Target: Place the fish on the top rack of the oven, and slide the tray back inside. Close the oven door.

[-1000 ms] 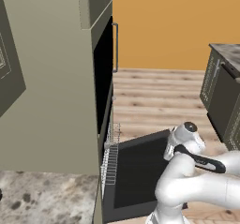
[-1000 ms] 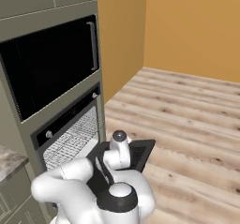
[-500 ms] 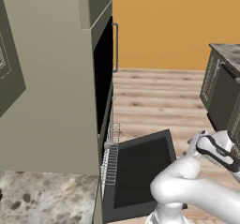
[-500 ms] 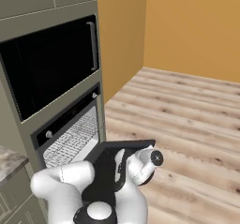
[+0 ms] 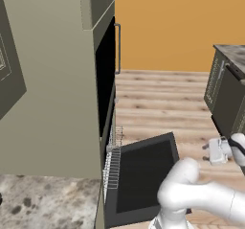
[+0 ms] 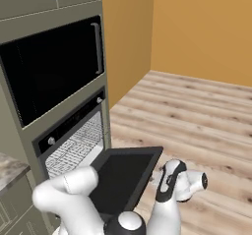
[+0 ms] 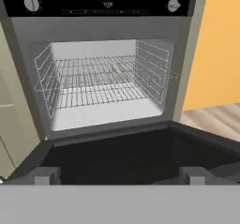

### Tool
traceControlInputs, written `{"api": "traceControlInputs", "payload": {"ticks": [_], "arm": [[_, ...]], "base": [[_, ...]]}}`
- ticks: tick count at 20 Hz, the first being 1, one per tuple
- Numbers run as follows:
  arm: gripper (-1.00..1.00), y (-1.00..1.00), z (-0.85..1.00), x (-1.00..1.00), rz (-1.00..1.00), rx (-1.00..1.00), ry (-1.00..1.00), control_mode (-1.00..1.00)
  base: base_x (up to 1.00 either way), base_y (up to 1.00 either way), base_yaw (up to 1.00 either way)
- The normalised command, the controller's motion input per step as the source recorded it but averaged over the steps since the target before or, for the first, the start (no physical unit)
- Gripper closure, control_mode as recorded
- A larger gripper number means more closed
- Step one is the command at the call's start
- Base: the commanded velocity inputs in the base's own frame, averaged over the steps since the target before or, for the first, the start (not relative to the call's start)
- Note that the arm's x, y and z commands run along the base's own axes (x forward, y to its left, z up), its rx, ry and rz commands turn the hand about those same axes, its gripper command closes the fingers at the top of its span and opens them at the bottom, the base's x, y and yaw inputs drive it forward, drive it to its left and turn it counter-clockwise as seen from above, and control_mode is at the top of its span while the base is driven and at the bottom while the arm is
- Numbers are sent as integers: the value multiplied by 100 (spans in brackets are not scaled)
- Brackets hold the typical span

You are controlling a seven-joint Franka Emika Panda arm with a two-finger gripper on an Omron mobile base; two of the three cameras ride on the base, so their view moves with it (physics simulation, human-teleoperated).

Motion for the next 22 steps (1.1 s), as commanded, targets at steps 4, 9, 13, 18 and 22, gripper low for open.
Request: {"api": "traceControlInputs", "payload": {"ticks": [4,9,13,18,22], "arm": [[-100,-40,-100,92,40,0,11,-100],[-100,-8,-100,100,33,0,1,-100],[-100,-39,-100,87,25,0,0,-100],[-100,-50,-100,45,15,0,0,-100],[-100,-35,-100,17,10,0,0,-100]], "base": [[0,0,0],[0,0,0],[0,0,0],[0,0,0],[0,0,0]]}}
